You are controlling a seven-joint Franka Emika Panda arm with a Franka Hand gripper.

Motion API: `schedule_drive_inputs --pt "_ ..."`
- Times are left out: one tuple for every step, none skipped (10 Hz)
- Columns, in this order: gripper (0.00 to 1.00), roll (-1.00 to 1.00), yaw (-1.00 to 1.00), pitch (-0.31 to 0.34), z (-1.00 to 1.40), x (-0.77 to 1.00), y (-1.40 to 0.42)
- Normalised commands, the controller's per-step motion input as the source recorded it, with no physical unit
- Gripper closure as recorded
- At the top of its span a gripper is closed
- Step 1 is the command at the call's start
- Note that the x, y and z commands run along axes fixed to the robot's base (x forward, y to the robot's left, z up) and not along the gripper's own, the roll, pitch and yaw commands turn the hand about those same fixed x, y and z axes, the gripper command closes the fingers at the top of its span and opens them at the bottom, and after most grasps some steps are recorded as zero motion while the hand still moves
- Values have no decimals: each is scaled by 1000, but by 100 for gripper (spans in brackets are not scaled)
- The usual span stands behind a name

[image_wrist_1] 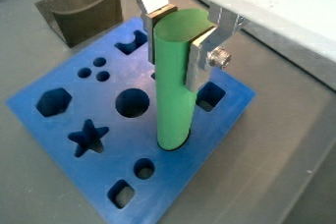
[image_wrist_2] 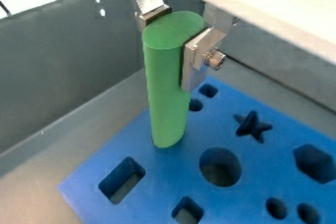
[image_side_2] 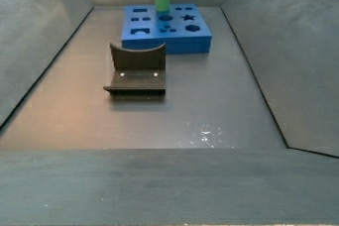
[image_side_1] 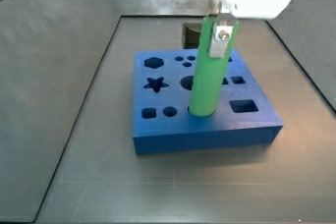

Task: Pick up the oval object. Move up. Move to above the board. Insert the oval object.
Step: Insert the oval object.

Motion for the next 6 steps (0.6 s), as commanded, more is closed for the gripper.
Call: schedule_drive_inputs --pt "100 0 -46 -27 -417 26 0" --pt "100 30 -163 -34 -709 0 -300" --pt "100 69 -214 -16 -846 0 -449" --pt "100 81 -243 -6 -886 0 -491" --pt "100 80 -263 0 -877 0 -514" --pt "100 7 -123 0 -457 0 -151"
